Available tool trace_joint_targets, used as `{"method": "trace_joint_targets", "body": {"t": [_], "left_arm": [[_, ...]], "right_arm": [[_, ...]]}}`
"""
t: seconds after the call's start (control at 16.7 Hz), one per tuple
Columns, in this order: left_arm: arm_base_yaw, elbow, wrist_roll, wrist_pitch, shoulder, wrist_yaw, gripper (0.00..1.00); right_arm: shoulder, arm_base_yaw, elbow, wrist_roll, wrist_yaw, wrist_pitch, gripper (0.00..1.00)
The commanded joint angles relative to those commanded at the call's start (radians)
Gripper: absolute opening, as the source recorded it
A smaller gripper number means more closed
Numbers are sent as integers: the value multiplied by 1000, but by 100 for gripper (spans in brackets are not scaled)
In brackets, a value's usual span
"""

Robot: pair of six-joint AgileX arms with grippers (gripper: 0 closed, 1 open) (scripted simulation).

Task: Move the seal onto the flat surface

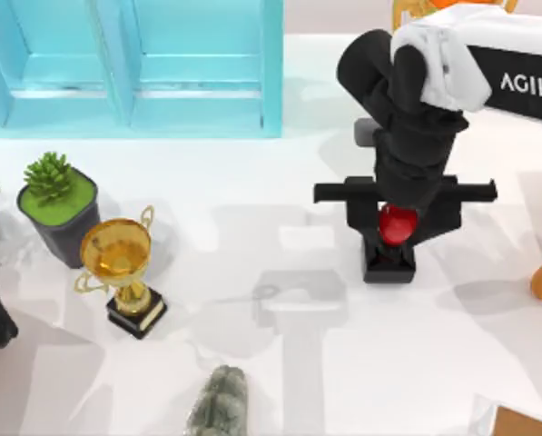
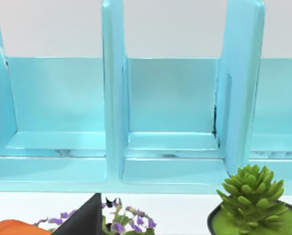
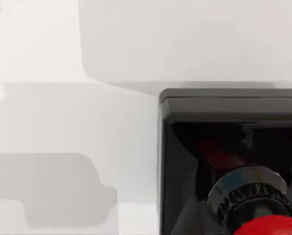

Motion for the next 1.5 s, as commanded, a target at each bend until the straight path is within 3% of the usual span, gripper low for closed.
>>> {"method": "trace_joint_targets", "body": {"t": [0.54,1.2,1.5], "left_arm": [[0,0,0,0,0,0,100],[0,0,0,0,0,0,100],[0,0,0,0,0,0,100]], "right_arm": [[0,0,0,0,0,0,98],[4,-2,16,1,0,-15,100],[29,0,237,2,0,-226,100]]}}
